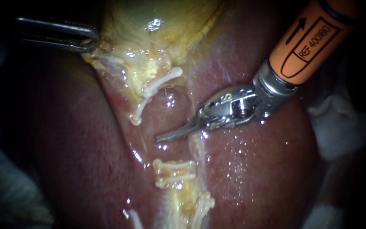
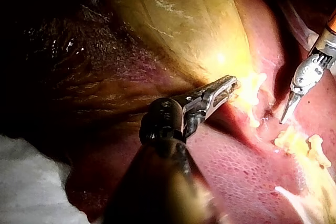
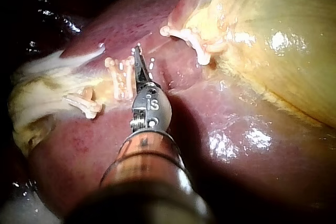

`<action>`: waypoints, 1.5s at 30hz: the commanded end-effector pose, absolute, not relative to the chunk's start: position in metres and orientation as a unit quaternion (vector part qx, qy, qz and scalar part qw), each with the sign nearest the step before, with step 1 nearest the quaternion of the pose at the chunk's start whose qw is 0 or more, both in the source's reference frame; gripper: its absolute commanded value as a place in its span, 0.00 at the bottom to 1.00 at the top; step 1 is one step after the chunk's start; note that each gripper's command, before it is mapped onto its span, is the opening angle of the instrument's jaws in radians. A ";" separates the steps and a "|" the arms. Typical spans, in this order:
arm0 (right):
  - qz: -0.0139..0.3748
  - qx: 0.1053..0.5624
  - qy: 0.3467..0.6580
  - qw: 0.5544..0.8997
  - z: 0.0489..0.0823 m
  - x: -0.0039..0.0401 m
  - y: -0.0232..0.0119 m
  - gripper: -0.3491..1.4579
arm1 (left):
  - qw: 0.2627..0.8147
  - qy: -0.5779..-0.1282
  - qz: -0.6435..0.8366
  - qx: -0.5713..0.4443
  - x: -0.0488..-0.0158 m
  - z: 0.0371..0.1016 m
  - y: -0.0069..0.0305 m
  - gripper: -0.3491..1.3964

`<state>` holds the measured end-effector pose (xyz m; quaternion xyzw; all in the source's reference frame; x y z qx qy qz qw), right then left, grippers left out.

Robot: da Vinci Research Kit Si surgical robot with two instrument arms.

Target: Go back from the cut right tube

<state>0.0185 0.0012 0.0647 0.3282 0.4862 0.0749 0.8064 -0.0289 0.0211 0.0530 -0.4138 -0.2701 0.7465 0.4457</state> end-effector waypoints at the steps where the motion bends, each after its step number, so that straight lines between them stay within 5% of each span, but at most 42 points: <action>1: 0.072 0.333 0.487 0.804 0.0646 0.0186 0.0012 0.00 | 0.445 -0.271 0.746 -0.414 -0.0289 0.0531 0.0211 0.00; 4: 0.073 0.340 0.486 0.802 0.0647 0.0187 0.0010 0.60 | 0.445 -0.271 0.746 -0.414 -0.0289 0.0531 0.0211 0.00; 5: 0.076 0.335 0.486 0.804 0.0647 0.0188 0.0009 0.73 | 0.445 -0.271 0.746 -0.414 -0.0289 0.0531 0.0211 0.00; 7: 0.082 0.325 0.486 0.807 0.0648 0.0188 0.0008 0.84 | 0.445 -0.271 0.746 -0.414 -0.0289 0.0531 0.0211 0.00; 13: 0.092 0.307 0.487 0.812 0.0647 0.0180 0.0005 0.91 | 0.445 -0.271 0.746 -0.414 -0.0288 0.0531 0.0211 0.00; 19: 0.160 0.231 0.482 0.829 0.0631 0.0149 -0.0003 0.95 | 0.445 -0.271 0.746 -0.414 -0.0287 0.0532 0.0212 0.00; 23: 0.158 0.187 0.477 0.844 0.0613 0.0126 -0.0004 0.96 | 0.444 -0.272 0.747 -0.414 -0.0284 0.0534 0.0214 0.00; 34: 0.129 0.149 0.340 0.919 0.0565 0.0091 0.0009 0.97 | 0.444 -0.270 0.747 -0.414 -0.0283 0.0536 0.0214 0.00; 45: 0.125 0.140 0.326 0.926 0.0564 0.0084 0.0010 0.97 | 0.444 -0.263 0.748 -0.417 -0.0301 0.0568 0.0213 0.00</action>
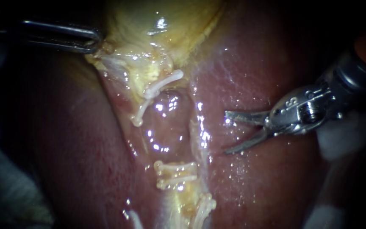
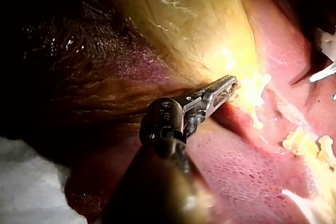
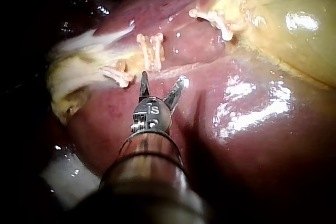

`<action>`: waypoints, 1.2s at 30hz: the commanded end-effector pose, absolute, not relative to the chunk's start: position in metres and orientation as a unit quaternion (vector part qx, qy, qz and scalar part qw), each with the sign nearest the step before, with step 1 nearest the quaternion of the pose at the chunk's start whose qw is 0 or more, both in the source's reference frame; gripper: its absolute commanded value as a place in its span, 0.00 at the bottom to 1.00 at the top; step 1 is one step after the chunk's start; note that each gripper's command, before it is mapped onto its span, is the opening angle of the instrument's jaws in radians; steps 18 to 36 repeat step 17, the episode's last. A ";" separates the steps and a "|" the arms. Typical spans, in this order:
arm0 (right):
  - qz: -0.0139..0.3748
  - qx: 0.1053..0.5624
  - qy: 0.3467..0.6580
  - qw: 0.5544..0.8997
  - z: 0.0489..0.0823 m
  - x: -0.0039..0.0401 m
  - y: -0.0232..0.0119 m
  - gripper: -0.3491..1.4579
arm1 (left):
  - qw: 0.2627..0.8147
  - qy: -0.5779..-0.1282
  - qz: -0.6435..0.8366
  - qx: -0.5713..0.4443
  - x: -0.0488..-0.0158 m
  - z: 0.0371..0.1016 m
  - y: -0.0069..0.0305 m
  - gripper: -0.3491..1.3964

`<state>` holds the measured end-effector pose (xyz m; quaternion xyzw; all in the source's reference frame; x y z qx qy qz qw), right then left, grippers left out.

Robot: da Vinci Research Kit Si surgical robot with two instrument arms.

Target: Go back from the cut right tube

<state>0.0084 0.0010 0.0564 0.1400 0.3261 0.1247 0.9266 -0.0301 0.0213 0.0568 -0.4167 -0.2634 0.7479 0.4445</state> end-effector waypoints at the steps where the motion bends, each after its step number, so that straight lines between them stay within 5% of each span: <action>1: 0.122 0.139 0.327 0.927 0.0564 0.0084 0.0010 0.97 | 0.444 -0.264 0.748 -0.417 -0.0304 0.0572 0.0213 0.00; 36: 0.110 0.176 0.336 0.919 0.0568 0.0088 0.0011 0.97 | 0.436 -0.270 0.753 -0.412 -0.0310 0.0589 0.0206 0.00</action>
